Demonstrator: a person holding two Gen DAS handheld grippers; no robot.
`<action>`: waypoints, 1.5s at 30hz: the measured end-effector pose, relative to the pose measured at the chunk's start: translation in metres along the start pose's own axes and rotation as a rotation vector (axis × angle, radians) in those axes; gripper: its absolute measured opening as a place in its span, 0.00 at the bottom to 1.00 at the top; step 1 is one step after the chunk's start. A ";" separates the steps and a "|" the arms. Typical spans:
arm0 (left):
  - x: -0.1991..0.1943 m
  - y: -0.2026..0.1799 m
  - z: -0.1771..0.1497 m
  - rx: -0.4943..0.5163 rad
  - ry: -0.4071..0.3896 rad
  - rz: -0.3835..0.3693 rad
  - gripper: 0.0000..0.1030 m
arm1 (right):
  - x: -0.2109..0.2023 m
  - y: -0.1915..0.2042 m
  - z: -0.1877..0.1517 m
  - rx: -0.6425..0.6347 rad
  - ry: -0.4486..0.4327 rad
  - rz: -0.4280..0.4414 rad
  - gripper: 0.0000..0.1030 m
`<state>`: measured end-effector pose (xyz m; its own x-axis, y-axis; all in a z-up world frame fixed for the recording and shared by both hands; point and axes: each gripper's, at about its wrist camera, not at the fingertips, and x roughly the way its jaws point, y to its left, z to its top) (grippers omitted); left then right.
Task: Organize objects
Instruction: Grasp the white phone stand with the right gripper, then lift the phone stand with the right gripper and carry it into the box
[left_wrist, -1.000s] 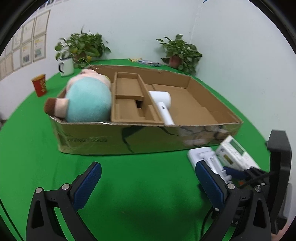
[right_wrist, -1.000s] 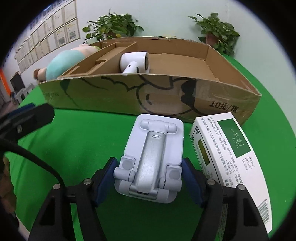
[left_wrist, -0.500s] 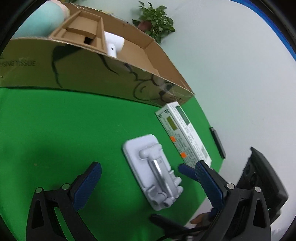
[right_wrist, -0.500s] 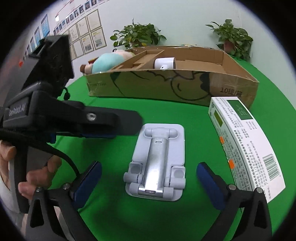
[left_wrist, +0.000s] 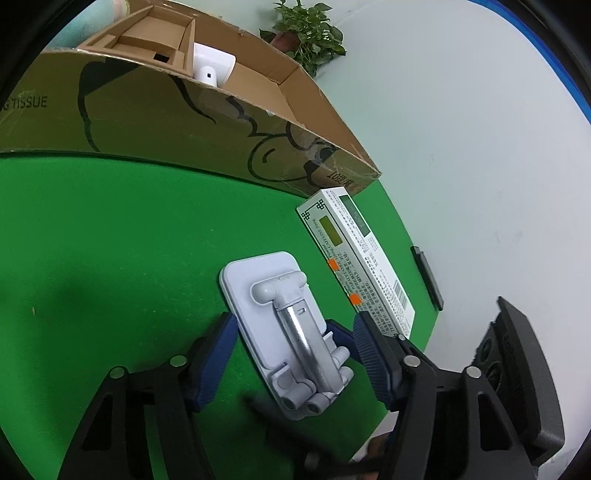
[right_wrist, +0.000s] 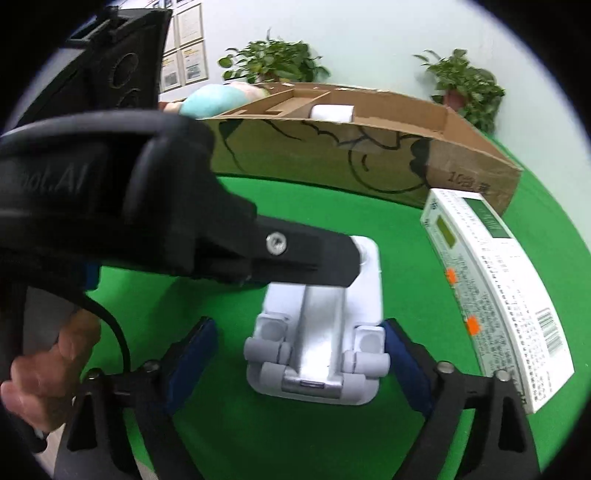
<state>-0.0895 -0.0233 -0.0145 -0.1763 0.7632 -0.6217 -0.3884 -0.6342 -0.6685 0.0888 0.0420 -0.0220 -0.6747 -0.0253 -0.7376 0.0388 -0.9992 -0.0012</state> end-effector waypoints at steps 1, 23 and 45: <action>-0.001 0.002 0.001 -0.003 0.000 0.004 0.53 | 0.000 -0.001 0.000 0.007 -0.007 -0.022 0.66; -0.007 -0.007 -0.012 -0.031 -0.014 0.008 0.28 | -0.014 -0.025 0.000 0.236 0.002 0.109 0.64; -0.076 -0.076 0.042 0.187 -0.171 0.037 0.11 | -0.052 -0.028 0.059 0.170 -0.180 0.057 0.63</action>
<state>-0.0843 -0.0280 0.1003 -0.3377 0.7600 -0.5553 -0.5364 -0.6401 -0.5500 0.0793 0.0693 0.0559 -0.7961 -0.0717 -0.6009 -0.0333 -0.9863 0.1618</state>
